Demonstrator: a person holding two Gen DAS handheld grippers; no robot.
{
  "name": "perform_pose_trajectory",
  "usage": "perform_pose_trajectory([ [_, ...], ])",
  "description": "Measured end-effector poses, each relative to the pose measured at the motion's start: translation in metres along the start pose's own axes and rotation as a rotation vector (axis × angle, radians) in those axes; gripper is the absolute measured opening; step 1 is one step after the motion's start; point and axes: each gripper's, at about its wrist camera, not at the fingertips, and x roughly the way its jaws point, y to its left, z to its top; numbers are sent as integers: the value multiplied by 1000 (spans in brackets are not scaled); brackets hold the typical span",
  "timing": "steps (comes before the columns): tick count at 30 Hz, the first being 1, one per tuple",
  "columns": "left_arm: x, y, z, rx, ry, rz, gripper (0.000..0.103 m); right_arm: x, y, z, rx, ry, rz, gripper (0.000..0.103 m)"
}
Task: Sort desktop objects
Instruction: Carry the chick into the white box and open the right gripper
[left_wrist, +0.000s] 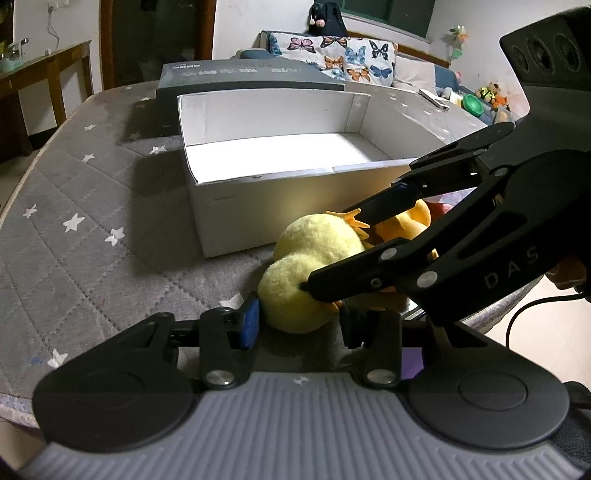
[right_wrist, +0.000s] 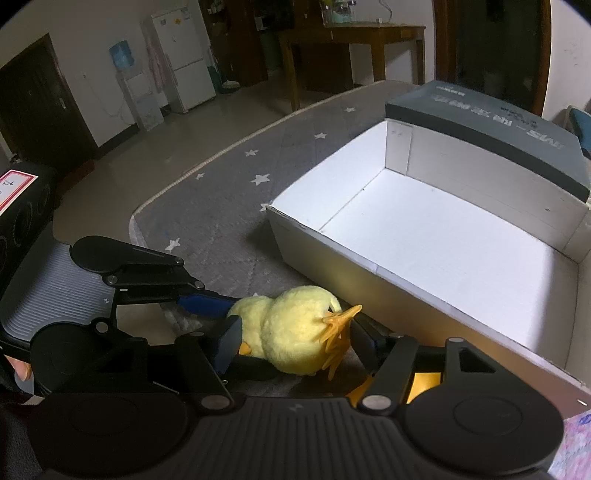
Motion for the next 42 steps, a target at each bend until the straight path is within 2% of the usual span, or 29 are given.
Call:
perform_pose_trajectory([
  [5,-15,-4,6,10,-32,9,44,-19,8,6,-24,-40,-3,66],
  [13,-39,-13,35,72,-136,55,44,-61,16,25,-86,-159,-34,66],
  [17,-34,-11,59,104,-183,76,44,-70,5,40,-94,-215,-58,66],
  [21,-11,-2,87,122,-207,89,44,-69,-16,57,-87,-255,-87,66],
  [29,50,20,121,91,-146,91,44,-28,-76,83,-37,-215,-61,66],
  [35,84,33,121,46,-64,95,44,9,-106,85,13,-166,-13,66],
  [42,105,37,118,38,-6,110,44,35,-131,79,92,-126,37,66],
])
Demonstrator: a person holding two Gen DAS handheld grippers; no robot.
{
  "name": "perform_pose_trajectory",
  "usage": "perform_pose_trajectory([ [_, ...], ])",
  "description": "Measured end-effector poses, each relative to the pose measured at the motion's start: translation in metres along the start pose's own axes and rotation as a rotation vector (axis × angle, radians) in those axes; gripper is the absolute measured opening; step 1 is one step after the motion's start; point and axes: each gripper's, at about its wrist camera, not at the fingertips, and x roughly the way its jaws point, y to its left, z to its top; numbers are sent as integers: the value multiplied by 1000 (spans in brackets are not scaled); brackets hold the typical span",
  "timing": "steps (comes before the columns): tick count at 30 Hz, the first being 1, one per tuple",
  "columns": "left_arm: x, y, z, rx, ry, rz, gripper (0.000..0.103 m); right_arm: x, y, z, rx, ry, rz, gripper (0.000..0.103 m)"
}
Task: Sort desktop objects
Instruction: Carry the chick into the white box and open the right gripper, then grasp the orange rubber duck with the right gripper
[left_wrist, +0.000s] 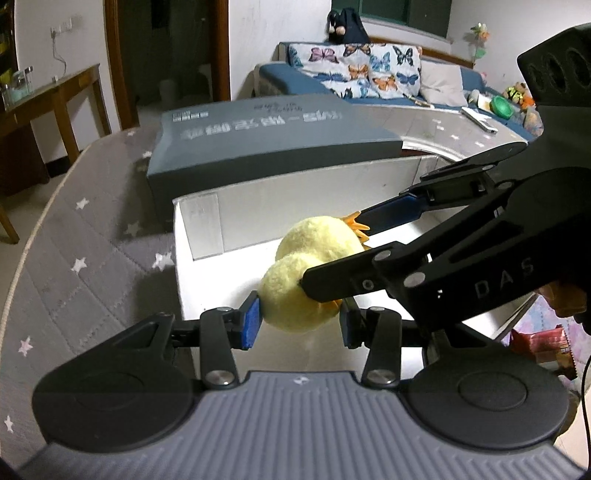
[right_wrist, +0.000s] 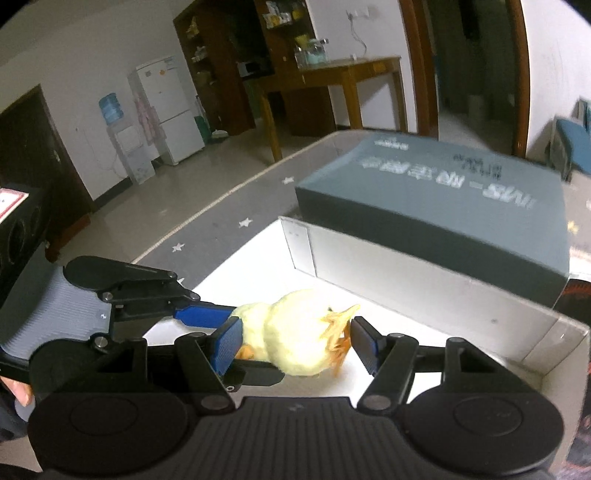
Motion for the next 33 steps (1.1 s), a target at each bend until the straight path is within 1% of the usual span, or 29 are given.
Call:
perform_pose_trajectory([
  [6,4,-11,-5,56,1,38,45,5,-3,-8,19,8,-1,67],
  [13,7,-14,-6,66,8,48,49,5,4,-14,6,9,-22,68],
  [16,3,-18,-8,70,9,51,53,1,7,-15,5,0,-25,73],
  [19,-1,-20,-10,73,7,56,54,-6,11,-15,3,-17,-32,74],
  [20,-4,-22,-10,74,5,58,55,-11,12,-15,2,-24,-34,74],
  [22,-11,-24,-12,80,-9,62,60,-17,15,-15,-2,-35,-40,74],
  [24,-18,-26,-13,85,-24,67,63,-29,19,-18,-7,-52,-48,74],
  [29,-45,-30,-18,76,-65,59,63,-59,28,-28,-17,-90,-69,74],
  [33,-74,-34,-29,77,-103,26,63,-87,36,-40,-32,-117,-86,74],
])
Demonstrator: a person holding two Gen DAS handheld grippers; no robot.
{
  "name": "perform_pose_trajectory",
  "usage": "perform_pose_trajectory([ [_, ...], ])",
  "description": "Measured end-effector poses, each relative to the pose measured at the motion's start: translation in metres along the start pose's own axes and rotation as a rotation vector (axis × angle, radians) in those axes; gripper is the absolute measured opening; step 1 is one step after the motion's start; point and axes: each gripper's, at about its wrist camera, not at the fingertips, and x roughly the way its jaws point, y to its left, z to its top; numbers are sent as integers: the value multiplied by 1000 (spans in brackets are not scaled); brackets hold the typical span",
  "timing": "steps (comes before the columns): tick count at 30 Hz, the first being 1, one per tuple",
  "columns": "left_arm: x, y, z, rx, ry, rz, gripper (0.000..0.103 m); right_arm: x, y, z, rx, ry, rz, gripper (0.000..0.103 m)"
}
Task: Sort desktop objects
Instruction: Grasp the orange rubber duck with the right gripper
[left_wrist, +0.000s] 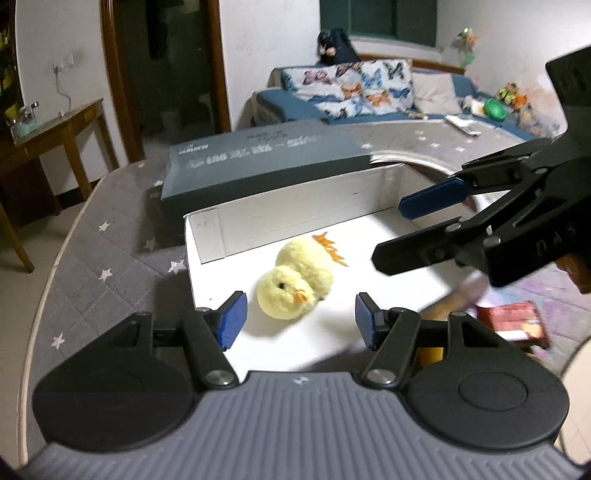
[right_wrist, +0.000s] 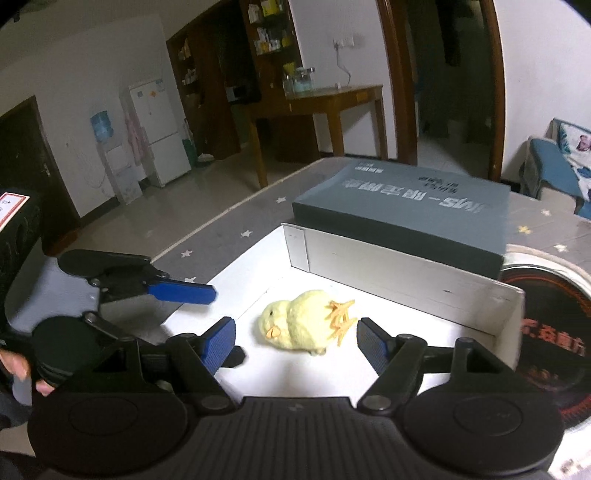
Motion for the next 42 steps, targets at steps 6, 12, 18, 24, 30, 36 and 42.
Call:
perform_pose_trajectory([
  [6,-39,-16,-16,21,-24,-114,63,-32,8,-21,-13,15,-5,74],
  [12,-43,-42,-36,77,32,-208,63,-41,11,-45,-1,80,-12,73],
  [18,-29,-58,-39,108,81,-267,63,-32,3,-59,50,131,-10,67],
  [24,-15,-65,-45,118,111,-285,62,-24,1,-69,55,164,8,57],
  [30,3,-64,-50,107,155,-299,52,-17,-5,-69,87,171,28,54],
  [36,2,-61,-52,120,151,-323,43,-11,-13,-69,137,181,53,51],
  [42,-2,-45,-54,113,143,-306,40,-5,-16,-68,174,184,79,51],
])
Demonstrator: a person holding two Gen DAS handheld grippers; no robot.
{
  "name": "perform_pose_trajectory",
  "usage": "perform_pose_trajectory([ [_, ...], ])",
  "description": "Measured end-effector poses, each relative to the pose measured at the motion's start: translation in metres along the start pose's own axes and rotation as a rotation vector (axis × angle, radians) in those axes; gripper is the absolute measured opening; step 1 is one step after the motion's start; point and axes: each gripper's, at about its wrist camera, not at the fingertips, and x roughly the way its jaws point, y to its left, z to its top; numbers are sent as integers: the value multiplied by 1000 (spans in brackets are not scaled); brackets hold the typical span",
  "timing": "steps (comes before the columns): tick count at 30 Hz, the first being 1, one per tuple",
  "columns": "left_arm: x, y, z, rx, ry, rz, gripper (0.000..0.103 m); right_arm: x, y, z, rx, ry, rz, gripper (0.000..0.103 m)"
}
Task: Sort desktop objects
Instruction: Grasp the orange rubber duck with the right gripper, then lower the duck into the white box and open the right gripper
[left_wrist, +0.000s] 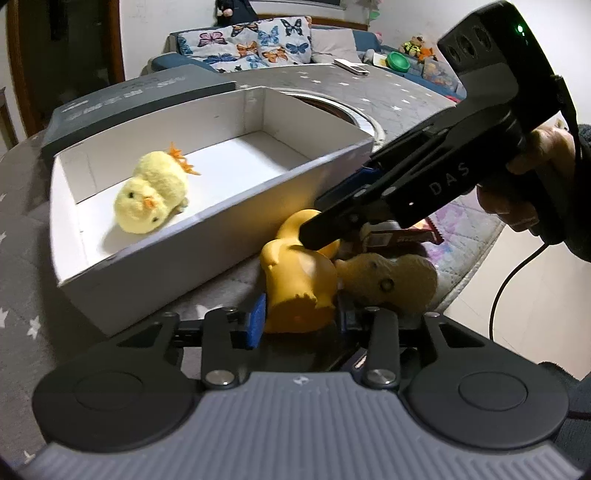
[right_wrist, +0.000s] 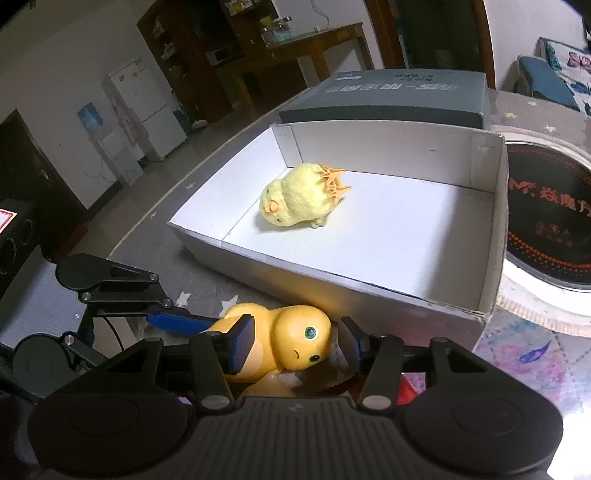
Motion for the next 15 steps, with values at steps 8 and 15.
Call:
perform_pose_trajectory([
  [8,0,5,-3,-5,-7,-2,40,4,-11,-3,85,11,61,51],
  [15,3,9,-3,-19,-16,-22,41,5,-17,-5,120,7,99,51],
])
